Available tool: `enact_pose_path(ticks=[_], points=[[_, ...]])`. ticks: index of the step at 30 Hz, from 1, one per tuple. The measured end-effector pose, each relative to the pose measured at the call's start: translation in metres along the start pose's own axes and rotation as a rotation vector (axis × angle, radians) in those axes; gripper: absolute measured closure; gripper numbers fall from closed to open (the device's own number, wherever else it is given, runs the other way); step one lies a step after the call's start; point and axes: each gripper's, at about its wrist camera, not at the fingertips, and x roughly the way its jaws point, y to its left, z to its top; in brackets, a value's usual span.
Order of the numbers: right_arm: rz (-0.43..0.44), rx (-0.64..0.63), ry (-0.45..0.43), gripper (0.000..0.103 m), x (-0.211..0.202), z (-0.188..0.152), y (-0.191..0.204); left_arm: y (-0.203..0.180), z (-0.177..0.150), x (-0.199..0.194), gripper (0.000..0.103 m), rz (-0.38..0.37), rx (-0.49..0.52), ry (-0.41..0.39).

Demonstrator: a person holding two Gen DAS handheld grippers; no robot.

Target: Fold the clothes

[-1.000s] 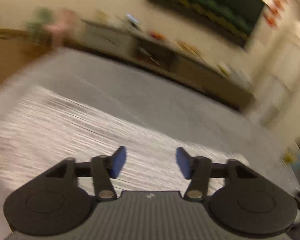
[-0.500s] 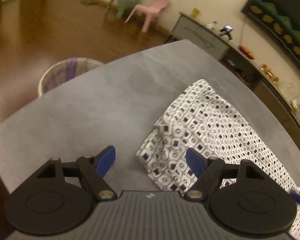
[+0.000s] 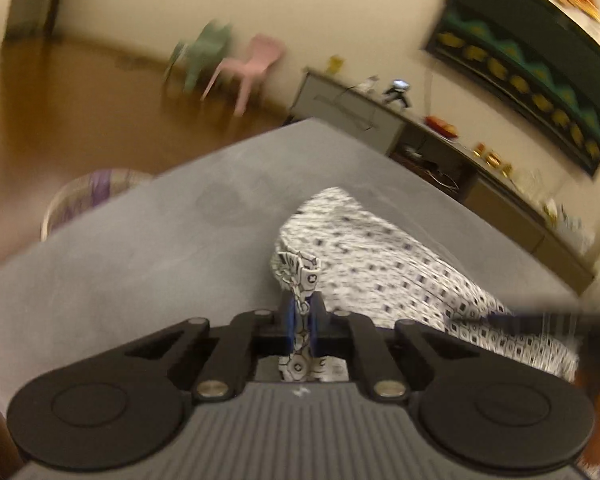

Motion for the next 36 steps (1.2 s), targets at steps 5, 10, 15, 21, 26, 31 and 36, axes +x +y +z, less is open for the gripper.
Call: enact_pose_path(ticks=[5, 10, 15, 21, 26, 31, 36], points=[[0.121, -0.091, 0.044, 0.007, 0.019, 0.061, 0.056, -0.052, -0.019, -0.005, 0.097, 0.063, 0.268, -0.062], [0.045, -0.301, 0.275, 0.039, 0.092, 0.068, 0.101, -0.068, -0.029, -0.004, 0.097, 0.067, 0.343, -0.072], [0.035, -0.3, 0.218, 0.092, 0.083, 0.06, 0.082, -0.074, -0.028, -0.017, 0.097, 0.017, 0.347, -0.105], [0.089, 0.038, -0.036, 0.093, -0.037, 0.016, -0.028, -0.128, -0.051, -0.047, 0.097, -0.235, 0.465, -0.138], [0.061, 0.342, -0.022, 0.092, -0.056, -0.085, -0.13, -0.172, -0.086, -0.038, 0.095, -0.372, 0.571, 0.006], [0.064, 0.51, -0.048, 0.088, -0.041, -0.141, -0.169, -0.187, -0.103, -0.035, 0.086, -0.404, 0.627, 0.049], [0.077, 0.471, -0.086, 0.088, -0.042, -0.149, -0.166, -0.179, -0.101, -0.049, 0.074, -0.49, 0.612, 0.019]])
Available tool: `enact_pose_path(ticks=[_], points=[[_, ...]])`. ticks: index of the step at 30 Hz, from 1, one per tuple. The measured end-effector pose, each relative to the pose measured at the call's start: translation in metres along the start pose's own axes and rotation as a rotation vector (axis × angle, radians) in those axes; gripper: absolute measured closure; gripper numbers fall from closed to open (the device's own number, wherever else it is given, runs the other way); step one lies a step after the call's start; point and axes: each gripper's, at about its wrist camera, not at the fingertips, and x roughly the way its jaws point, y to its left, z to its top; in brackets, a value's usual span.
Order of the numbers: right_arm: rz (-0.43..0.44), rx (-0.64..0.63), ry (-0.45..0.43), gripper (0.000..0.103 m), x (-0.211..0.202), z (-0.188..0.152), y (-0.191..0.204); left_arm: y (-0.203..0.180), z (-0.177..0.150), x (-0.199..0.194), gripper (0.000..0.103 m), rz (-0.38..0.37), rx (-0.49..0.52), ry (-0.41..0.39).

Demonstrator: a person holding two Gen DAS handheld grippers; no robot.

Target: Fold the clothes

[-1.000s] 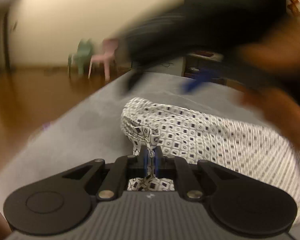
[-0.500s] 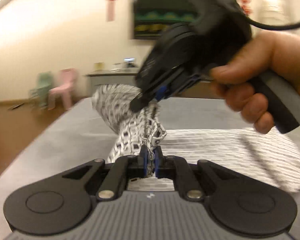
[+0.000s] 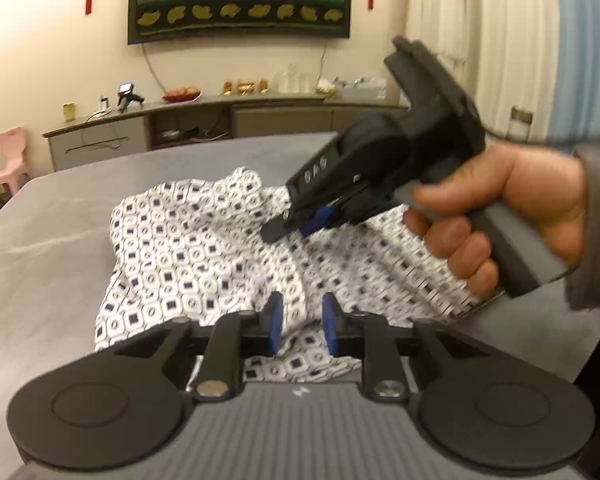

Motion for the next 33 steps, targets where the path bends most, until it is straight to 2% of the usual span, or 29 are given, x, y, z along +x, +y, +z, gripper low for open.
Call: enact_pose_path(ticks=[3, 6, 7, 8, 9, 10, 13, 15, 16, 18, 24, 27, 30, 31, 32, 33], points=[[-0.011, -0.026, -0.012, 0.088, -0.009, 0.0, 0.001, 0.014, 0.005, -0.008, 0.065, -0.051, -0.044, -0.049], [-0.026, -0.034, -0.033, 0.087, -0.017, 0.003, -0.001, 0.045, 0.011, -0.011, 0.056, -0.032, -0.14, -0.087], [-0.027, -0.026, -0.046, 0.082, -0.017, 0.009, -0.003, 0.054, 0.012, -0.01, 0.056, -0.011, -0.175, -0.084], [-0.027, -0.017, -0.06, 0.063, -0.017, 0.015, -0.004, 0.064, 0.012, -0.009, 0.056, 0.011, -0.21, -0.081], [-0.027, -0.01, -0.071, 0.051, -0.016, 0.021, -0.005, 0.07, 0.011, -0.006, 0.056, 0.036, -0.234, -0.066], [-0.022, -0.018, -0.064, 0.034, -0.008, 0.029, -0.003, 0.076, 0.01, -0.003, 0.057, 0.062, -0.256, -0.048], [-0.005, -0.053, -0.036, 0.035, 0.014, 0.05, 0.004, 0.081, 0.005, 0.005, 0.058, 0.117, -0.269, -0.004], [0.002, -0.083, -0.014, 0.065, 0.02, 0.056, 0.012, 0.081, 0.005, 0.006, 0.058, 0.126, -0.268, -0.001], [0.003, -0.095, -0.007, 0.087, 0.021, 0.057, 0.015, 0.08, 0.005, 0.005, 0.057, 0.13, -0.267, -0.003], [-0.031, -0.115, -0.015, 0.092, 0.016, 0.056, 0.019, 0.081, 0.005, 0.003, 0.057, 0.133, -0.27, -0.009], [-0.195, -0.114, -0.08, 0.093, -0.013, 0.04, 0.006, 0.078, 0.006, 0.008, 0.056, 0.123, -0.262, 0.038], [-0.208, -0.085, -0.08, 0.092, -0.021, 0.034, -0.003, 0.081, 0.009, 0.009, 0.056, 0.117, -0.25, 0.039], [-0.188, -0.041, -0.115, 0.09, -0.035, 0.038, -0.005, 0.096, 0.027, 0.008, 0.056, 0.129, -0.223, 0.013], [-0.18, -0.029, -0.136, 0.085, -0.042, 0.04, -0.004, 0.104, 0.038, 0.01, 0.056, 0.154, -0.224, 0.004], [-0.167, -0.028, -0.157, 0.072, -0.047, 0.043, -0.001, 0.113, 0.049, 0.012, 0.056, 0.179, -0.228, -0.004], [-0.152, -0.031, -0.17, 0.063, -0.047, 0.045, 0.003, 0.124, 0.057, 0.021, 0.058, 0.174, -0.241, 0.018]])
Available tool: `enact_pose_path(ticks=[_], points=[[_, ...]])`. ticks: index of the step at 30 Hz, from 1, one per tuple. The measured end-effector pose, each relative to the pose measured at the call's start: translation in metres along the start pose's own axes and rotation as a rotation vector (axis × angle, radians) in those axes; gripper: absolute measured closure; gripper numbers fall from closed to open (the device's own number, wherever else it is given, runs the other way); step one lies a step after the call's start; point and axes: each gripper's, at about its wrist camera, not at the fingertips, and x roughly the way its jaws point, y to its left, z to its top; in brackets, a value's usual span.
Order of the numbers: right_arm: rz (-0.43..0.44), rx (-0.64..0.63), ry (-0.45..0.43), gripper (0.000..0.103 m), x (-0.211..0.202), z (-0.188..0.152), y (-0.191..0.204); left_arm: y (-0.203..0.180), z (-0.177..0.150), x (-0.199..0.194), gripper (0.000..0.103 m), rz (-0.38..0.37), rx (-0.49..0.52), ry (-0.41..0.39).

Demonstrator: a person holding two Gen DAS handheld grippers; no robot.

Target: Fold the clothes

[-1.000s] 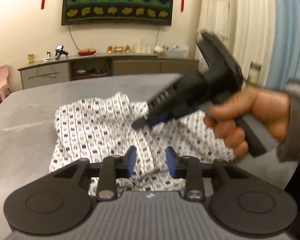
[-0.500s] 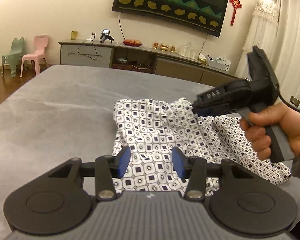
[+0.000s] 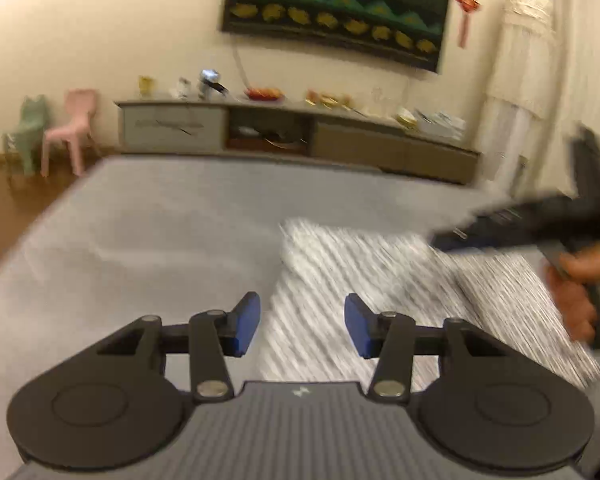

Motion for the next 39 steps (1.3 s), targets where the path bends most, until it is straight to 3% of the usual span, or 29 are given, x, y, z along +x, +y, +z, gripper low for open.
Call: enact_pose_path(ticks=[1, 2, 3, 4, 5, 6, 8, 10, 12, 14, 16, 18, 19, 20, 22, 23, 25, 28, 30, 32, 35, 39], points=[[0.017, -0.008, -0.004, 0.046, 0.004, 0.003, 0.004, 0.007, 0.009, 0.013, 0.058, -0.012, -0.013, 0.035], [0.032, -0.018, -0.004, 0.04, 0.008, 0.007, 0.008, 0.013, 0.018, 0.026, 0.059, -0.023, -0.025, 0.07], [0.039, -0.046, 0.028, 0.04, 0.019, 0.007, 0.011, 0.018, 0.019, 0.039, 0.059, -0.017, -0.025, 0.106], [0.045, -0.075, 0.061, 0.043, 0.029, 0.008, 0.013, 0.021, 0.017, 0.052, 0.062, -0.005, -0.02, 0.141], [0.043, -0.105, 0.093, 0.067, 0.04, 0.008, 0.016, 0.025, 0.015, 0.065, 0.063, 0.007, -0.015, 0.177], [-0.036, -0.156, 0.123, 0.079, 0.05, 0.007, 0.014, 0.03, 0.009, 0.072, 0.064, 0.014, -0.026, 0.2], [-0.162, -0.241, 0.153, 0.082, 0.063, 0.005, 0.009, 0.037, 0.0, 0.065, 0.065, -0.015, -0.043, 0.208], [-0.211, -0.269, 0.126, 0.081, 0.057, 0.009, 0.011, 0.041, -0.006, 0.052, 0.062, -0.055, -0.035, 0.185], [-0.221, -0.298, 0.079, 0.076, 0.049, 0.015, 0.021, 0.045, -0.012, 0.04, 0.059, -0.099, -0.033, 0.173], [-0.2, -0.352, 0.018, 0.062, 0.045, 0.021, 0.045, 0.045, -0.016, 0.038, 0.058, -0.14, -0.056, 0.194], [-0.178, -0.434, -0.026, 0.054, 0.05, 0.027, 0.076, 0.038, -0.02, 0.04, 0.058, -0.154, -0.036, 0.209], [-0.124, -0.506, -0.003, 0.043, 0.071, 0.032, 0.108, 0.029, -0.025, 0.042, 0.058, -0.166, -0.007, 0.227], [-0.088, -0.521, 0.059, 0.04, 0.091, 0.036, 0.118, 0.024, -0.029, 0.044, 0.06, -0.171, 0.009, 0.238], [-0.055, -0.53, 0.147, 0.049, 0.114, 0.036, 0.126, 0.019, -0.032, 0.045, 0.061, -0.177, 0.025, 0.249], [-0.086, -0.59, 0.26, 0.083, 0.154, 0.034, 0.132, 0.008, -0.042, 0.053, 0.068, -0.161, 0.078, 0.265], [-0.118, -0.624, 0.288, 0.083, 0.17, 0.034, 0.133, 0.0, -0.046, 0.056, 0.068, -0.145, 0.114, 0.255], [-0.11, -0.592, 0.276, 0.083, 0.182, 0.043, 0.128, -0.004, -0.049, 0.056, 0.069, -0.133, 0.144, 0.248], [-0.118, -0.54, 0.178, 0.081, 0.173, 0.052, 0.118, 0.0, -0.048, 0.058, 0.071, -0.132, 0.139, 0.26], [-0.1, -0.411, 0.1, 0.067, 0.145, 0.062, 0.1, 0.005, -0.047, 0.057, 0.071, -0.125, 0.125, 0.263], [-0.016, -0.199, 0.004, 0.046, 0.096, 0.07, 0.068, 0.013, -0.042, 0.047, 0.071, -0.111, 0.095, 0.226], [0.01, -0.03, -0.036, 0.038, 0.033, 0.046, 0.029, 0.027, -0.03, 0.033, 0.071, -0.099, 0.039, 0.16], [-0.012, 0.059, 0.051, 0.028, -0.004, -0.021, -0.006, 0.022, -0.017, 0.029, 0.065, -0.115, 0.004, 0.13]])
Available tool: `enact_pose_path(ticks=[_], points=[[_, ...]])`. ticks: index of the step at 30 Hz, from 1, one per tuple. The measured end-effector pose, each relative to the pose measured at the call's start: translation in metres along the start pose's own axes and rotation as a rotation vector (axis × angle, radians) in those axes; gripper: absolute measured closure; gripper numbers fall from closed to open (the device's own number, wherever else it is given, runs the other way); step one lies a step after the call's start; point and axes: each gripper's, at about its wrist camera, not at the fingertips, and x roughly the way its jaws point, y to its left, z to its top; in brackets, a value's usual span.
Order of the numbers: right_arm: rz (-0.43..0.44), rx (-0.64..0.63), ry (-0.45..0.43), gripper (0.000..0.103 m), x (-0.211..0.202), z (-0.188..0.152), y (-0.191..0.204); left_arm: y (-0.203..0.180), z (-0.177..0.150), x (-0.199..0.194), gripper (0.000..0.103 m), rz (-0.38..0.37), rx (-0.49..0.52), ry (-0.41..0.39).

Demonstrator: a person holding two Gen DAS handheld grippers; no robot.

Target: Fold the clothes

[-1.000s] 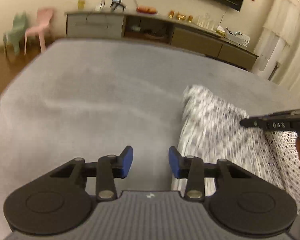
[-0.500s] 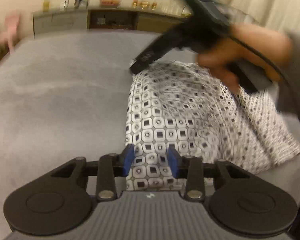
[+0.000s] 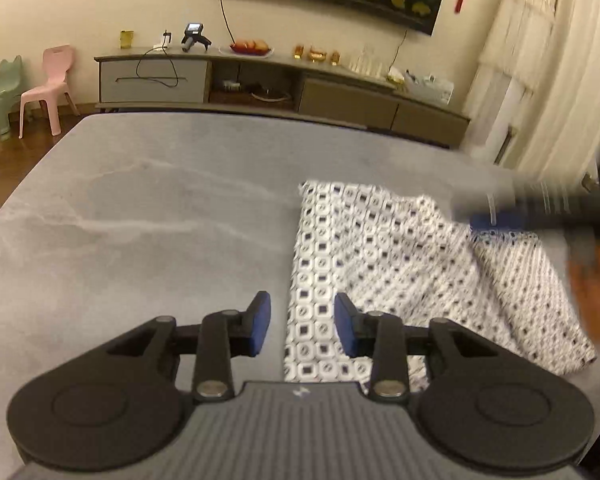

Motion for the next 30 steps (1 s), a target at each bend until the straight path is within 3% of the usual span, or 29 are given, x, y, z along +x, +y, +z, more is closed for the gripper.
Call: enact_pose_path(ticks=[3, 6, 7, 8, 10, 13, 14, 19, 22, 24, 25, 26, 28, 30], points=[[-0.008, 0.01, 0.054, 0.028, 0.009, -0.032, -0.007, -0.008, 0.0, 0.006, 0.062, -0.018, -0.022, 0.014], [-0.049, -0.053, 0.025, 0.028, 0.004, -0.053, 0.011, -0.011, -0.004, 0.01, 0.062, -0.013, -0.071, 0.033], [-0.068, -0.082, 0.012, 0.034, 0.003, -0.058, 0.018, -0.011, -0.006, 0.014, 0.062, -0.003, -0.08, 0.043], [-0.089, -0.106, 0.011, 0.056, 0.003, -0.06, 0.024, -0.012, -0.009, 0.015, 0.062, 0.007, -0.085, 0.052], [-0.104, -0.134, 0.01, 0.076, 0.002, -0.062, 0.029, -0.014, -0.014, 0.015, 0.062, 0.021, -0.091, 0.064], [-0.087, -0.141, 0.001, 0.093, -0.008, -0.064, 0.028, -0.012, -0.015, 0.015, 0.062, 0.025, -0.096, 0.062], [-0.079, -0.136, -0.008, 0.103, -0.015, -0.064, 0.028, -0.012, -0.015, 0.015, 0.062, 0.024, -0.098, 0.058], [-0.066, -0.134, -0.021, 0.103, -0.05, -0.069, 0.026, -0.015, -0.011, 0.009, 0.062, 0.005, -0.102, 0.034], [-0.065, -0.073, -0.005, 0.101, -0.048, -0.072, 0.016, -0.02, -0.01, 0.01, 0.062, 0.0, -0.094, 0.034], [-0.039, 0.004, -0.004, 0.078, -0.042, -0.073, 0.007, -0.023, -0.011, 0.011, 0.062, 0.0, -0.087, 0.038], [-0.024, 0.039, 0.001, 0.043, -0.038, -0.073, 0.003, -0.023, -0.012, 0.011, 0.062, 0.0, -0.084, 0.04], [-0.018, 0.051, 0.0, 0.023, -0.032, -0.072, 0.004, -0.024, -0.012, 0.012, 0.062, 0.002, -0.082, 0.043], [-0.007, 0.038, -0.002, 0.023, -0.021, -0.073, 0.011, -0.023, -0.013, 0.013, 0.062, 0.004, -0.084, 0.048], [-0.004, -0.015, 0.0, 0.048, -0.013, -0.074, 0.028, -0.024, -0.013, 0.012, 0.062, 0.001, -0.086, 0.043]])
